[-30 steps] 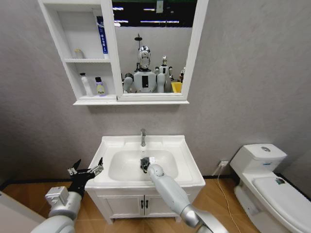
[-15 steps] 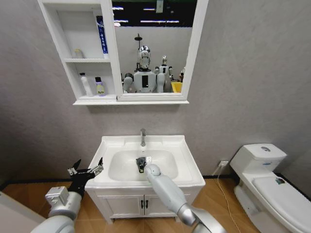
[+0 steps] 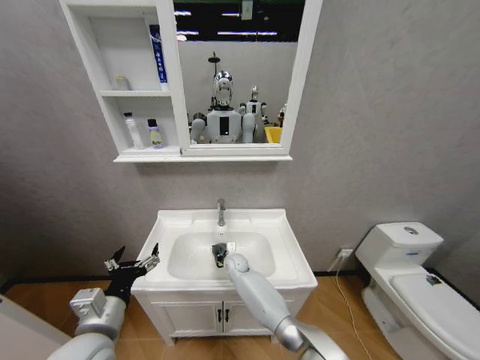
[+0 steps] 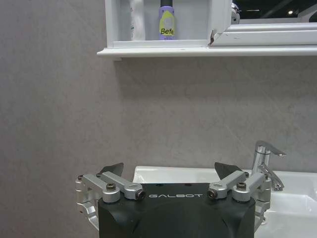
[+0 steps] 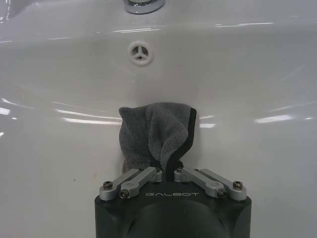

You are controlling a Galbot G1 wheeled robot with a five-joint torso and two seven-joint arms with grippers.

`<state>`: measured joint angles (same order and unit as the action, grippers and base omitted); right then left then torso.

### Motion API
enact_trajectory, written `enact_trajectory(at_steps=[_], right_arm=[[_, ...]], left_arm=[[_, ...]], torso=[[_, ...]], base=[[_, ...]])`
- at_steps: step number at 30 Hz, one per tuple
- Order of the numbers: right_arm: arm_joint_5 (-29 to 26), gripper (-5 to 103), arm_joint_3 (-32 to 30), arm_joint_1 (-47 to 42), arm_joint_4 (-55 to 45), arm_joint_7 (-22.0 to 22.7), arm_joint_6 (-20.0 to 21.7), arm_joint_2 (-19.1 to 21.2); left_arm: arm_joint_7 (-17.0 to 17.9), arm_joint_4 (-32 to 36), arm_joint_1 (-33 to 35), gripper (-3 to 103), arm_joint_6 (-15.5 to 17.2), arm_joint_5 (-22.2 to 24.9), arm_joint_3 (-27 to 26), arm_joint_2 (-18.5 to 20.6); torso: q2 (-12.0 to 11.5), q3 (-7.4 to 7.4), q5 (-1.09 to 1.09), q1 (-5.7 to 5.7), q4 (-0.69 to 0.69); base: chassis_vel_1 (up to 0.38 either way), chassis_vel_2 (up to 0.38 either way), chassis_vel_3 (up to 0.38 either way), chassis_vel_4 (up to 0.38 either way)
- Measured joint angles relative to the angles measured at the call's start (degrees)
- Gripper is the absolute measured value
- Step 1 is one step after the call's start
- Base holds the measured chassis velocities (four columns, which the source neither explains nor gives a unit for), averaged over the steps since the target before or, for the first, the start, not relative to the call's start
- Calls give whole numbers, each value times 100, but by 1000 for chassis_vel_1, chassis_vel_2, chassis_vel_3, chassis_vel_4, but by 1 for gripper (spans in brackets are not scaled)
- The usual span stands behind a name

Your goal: Move facial cleanser and shampoo from washbasin to cabinet, then wipe washbasin with towel.

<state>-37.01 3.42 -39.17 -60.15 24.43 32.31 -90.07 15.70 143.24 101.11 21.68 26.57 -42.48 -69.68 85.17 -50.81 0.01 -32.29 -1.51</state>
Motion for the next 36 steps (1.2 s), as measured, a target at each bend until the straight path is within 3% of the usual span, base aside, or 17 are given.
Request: enact_trajectory(at_steps=[14,29,36], right_arm=[[-285,5,-191,-204,-660,421,209,626],[-961,5,-86,-503,-1922,1492,653,1396],[-836,5,-146,-569,-2189,1614,663,1651]], left_arm=[[0,0,0,100,0,0,0,0],[0,0,0,100,0,0,0,0],[0,0,0,100,0,0,0,0]], torso=[[0,-1,-1,0,-1],[0,-1,-1,0,0],[0,-1,1,0,1]], base=[[0,0,0,0],[0,0,0,0],[0,0,0,0]])
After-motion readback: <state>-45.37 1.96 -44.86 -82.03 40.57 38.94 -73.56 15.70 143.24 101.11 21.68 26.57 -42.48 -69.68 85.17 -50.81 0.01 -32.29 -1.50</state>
